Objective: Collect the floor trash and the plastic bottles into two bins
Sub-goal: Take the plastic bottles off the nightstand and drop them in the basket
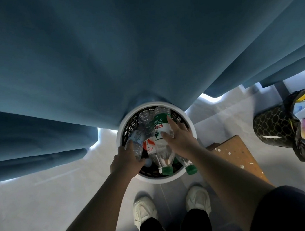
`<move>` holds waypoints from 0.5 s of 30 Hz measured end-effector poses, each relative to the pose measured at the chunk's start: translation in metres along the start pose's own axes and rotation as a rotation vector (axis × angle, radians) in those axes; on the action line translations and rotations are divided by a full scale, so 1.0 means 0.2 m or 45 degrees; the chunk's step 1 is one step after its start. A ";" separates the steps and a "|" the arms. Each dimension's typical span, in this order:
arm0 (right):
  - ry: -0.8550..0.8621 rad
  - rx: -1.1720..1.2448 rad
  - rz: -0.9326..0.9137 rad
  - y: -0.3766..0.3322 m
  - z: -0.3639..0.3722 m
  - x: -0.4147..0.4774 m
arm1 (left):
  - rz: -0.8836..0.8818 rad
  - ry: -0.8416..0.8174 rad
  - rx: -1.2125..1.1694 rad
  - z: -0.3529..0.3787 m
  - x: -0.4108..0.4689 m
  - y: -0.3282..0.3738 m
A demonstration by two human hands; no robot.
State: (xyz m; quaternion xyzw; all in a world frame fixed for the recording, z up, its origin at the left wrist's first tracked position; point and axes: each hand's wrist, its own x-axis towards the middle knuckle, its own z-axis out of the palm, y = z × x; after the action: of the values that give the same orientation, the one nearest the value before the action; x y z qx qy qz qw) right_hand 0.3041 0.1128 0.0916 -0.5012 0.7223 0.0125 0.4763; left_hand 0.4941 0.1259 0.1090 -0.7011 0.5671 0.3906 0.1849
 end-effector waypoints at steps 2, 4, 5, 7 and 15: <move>0.168 0.033 0.000 0.03 -0.03 -0.04 | -0.087 0.139 -0.165 -0.04 -0.01 0.02; 0.316 0.070 0.085 0.07 -0.08 -0.05 | -0.179 0.254 -0.313 -0.09 0.01 0.02; 0.324 0.110 0.149 0.10 -0.09 -0.04 | -0.219 0.230 -0.390 -0.11 0.02 0.01; 0.231 0.214 0.276 0.17 -0.11 -0.01 | -0.272 0.107 -0.499 -0.11 0.08 -0.02; -0.006 0.326 0.468 0.26 -0.10 0.02 | -0.496 -0.029 -0.855 -0.05 0.18 -0.05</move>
State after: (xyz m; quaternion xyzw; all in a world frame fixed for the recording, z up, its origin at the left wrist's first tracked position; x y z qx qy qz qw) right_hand 0.2516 0.1263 0.0749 -0.2964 0.7962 0.0085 0.5274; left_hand 0.5086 0.0984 0.0873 -0.8128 0.2618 0.5199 0.0222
